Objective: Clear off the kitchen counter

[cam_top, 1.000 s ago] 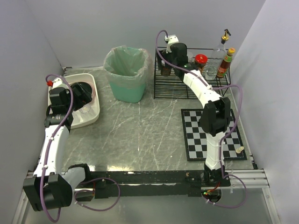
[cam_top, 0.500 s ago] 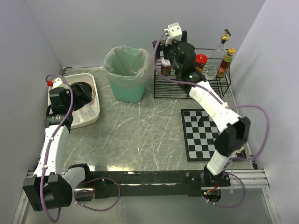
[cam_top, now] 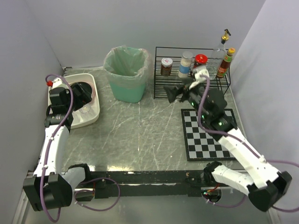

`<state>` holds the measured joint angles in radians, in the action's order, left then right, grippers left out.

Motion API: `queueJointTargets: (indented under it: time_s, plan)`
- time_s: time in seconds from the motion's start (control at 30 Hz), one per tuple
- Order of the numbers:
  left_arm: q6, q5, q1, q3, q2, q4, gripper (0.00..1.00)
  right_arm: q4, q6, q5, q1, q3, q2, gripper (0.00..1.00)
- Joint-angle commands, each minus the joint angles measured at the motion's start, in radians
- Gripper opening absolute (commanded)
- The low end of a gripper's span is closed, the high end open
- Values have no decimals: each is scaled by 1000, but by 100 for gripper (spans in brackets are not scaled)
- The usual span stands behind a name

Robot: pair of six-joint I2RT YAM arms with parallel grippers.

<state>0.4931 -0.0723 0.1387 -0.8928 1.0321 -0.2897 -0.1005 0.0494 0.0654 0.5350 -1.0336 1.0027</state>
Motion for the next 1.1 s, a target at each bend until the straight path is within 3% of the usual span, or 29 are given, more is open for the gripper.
queueJointTargets:
  time_s: [0.0,0.1,0.33,0.63,0.8,1.07]
  plan:
    - [-1,25,4,-25,-24,40,99,38,66,-64,11,163,-122,100]
    - [-4,32,4,-28,-27,34,99,80,58,-183,13,280,-214,100]
    - [-7,23,4,-18,-41,43,99,176,138,-253,10,504,-420,100]
    - [-10,16,4,-14,-49,47,99,-83,317,-272,11,860,-625,100]
    - [-10,9,4,-17,-49,47,99,-185,313,-309,11,934,-639,100]
    - [-10,22,2,-15,-52,44,99,-153,279,-335,13,894,-539,100]
